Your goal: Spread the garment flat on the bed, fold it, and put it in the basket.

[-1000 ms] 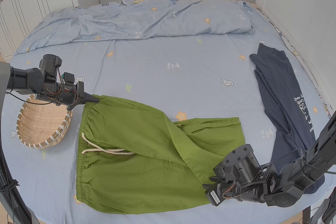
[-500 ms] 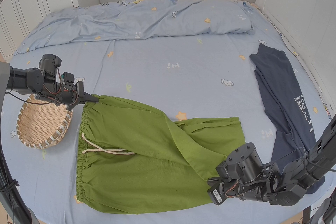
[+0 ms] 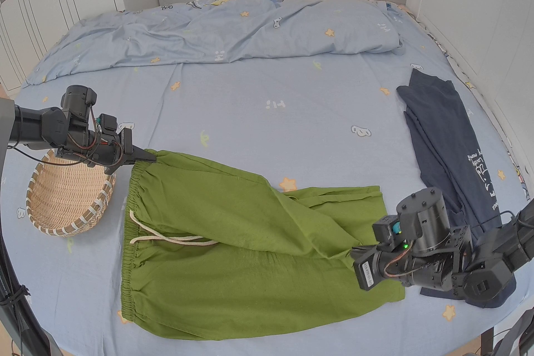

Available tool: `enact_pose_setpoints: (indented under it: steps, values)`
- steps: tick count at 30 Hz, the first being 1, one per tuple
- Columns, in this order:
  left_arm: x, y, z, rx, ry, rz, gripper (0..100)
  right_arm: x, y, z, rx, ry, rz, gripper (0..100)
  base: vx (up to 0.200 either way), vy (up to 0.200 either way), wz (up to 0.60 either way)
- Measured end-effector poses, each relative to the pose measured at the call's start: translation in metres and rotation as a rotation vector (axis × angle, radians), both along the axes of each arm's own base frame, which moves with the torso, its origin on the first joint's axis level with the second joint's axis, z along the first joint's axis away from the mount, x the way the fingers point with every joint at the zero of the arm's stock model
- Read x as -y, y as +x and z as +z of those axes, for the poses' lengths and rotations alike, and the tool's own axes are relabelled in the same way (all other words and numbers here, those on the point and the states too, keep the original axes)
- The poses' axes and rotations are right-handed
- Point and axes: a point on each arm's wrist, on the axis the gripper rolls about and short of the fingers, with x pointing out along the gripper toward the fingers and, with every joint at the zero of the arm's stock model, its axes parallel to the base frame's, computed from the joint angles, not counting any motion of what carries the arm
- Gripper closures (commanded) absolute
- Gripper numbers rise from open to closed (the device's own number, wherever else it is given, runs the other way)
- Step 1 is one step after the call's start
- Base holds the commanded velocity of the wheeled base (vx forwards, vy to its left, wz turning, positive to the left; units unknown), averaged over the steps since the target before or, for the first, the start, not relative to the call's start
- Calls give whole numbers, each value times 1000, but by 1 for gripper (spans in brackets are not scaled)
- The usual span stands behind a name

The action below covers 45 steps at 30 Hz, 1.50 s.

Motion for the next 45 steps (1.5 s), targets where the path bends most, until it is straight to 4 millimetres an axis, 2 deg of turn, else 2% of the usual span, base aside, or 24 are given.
enact_pose_setpoints:
  steps: [7, 15, 21, 22, 33, 41, 45]
  values:
    - [0, 0, 1, 4, 0, 1, 100, 26, 29, 17, 54, 55, -118, 100, 0, 0, 0]
    - [0, -1, 3, 9, -3, 4, 100, 65, 65, 39, 107, 141, -226, 100, 0, 0, 0]
    - [0, -1, 5, 14, -3, 4, 100, 85, 76, 46, 70, 186, -228, 100, 0, 0, 0]
    - [0, -1, 5, 14, -3, 3, 100, 87, 77, 47, 63, 188, -229, 0, 0, 0, 0]
    - [1, -2, 5, 13, -3, 1, 100, 103, 82, 55, 20, 239, -220, 0, 0, 0, 0]
    - [1, -1, 4, 12, -4, 1, 100, 119, 74, 68, -130, 464, -204, 0, 0, 0, 0]
    - [1, -1, 3, 11, -4, 1, 100, 120, 73, 69, -151, 497, -205, 0, 0, 0, 0]
